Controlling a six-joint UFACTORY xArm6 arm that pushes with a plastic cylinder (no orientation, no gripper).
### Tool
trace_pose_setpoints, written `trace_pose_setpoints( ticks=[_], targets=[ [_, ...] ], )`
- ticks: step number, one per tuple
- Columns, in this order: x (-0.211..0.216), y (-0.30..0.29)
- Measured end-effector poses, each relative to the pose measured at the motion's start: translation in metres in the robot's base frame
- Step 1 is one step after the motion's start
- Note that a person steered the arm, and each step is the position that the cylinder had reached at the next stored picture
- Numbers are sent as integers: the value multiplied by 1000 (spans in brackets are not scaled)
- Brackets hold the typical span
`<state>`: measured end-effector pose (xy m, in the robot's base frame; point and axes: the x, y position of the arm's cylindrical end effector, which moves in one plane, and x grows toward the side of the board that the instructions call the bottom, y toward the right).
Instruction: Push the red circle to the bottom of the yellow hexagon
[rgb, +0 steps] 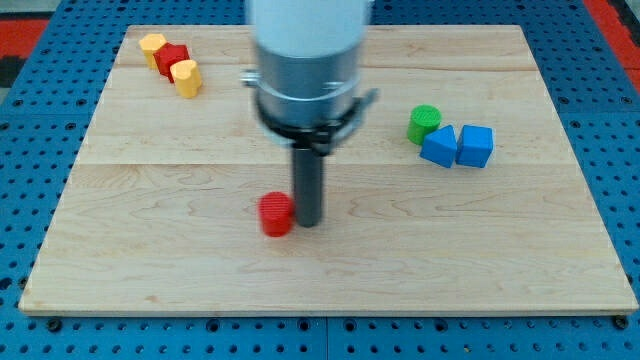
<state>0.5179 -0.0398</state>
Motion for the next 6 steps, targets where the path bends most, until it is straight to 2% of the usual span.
trace_pose_setpoints(
  ticks=[1,2,4,5,6],
  targets=[
    [22,-14],
    [10,-73],
    [-94,-124],
    [-133,-132],
    [-153,-127]
  ],
)
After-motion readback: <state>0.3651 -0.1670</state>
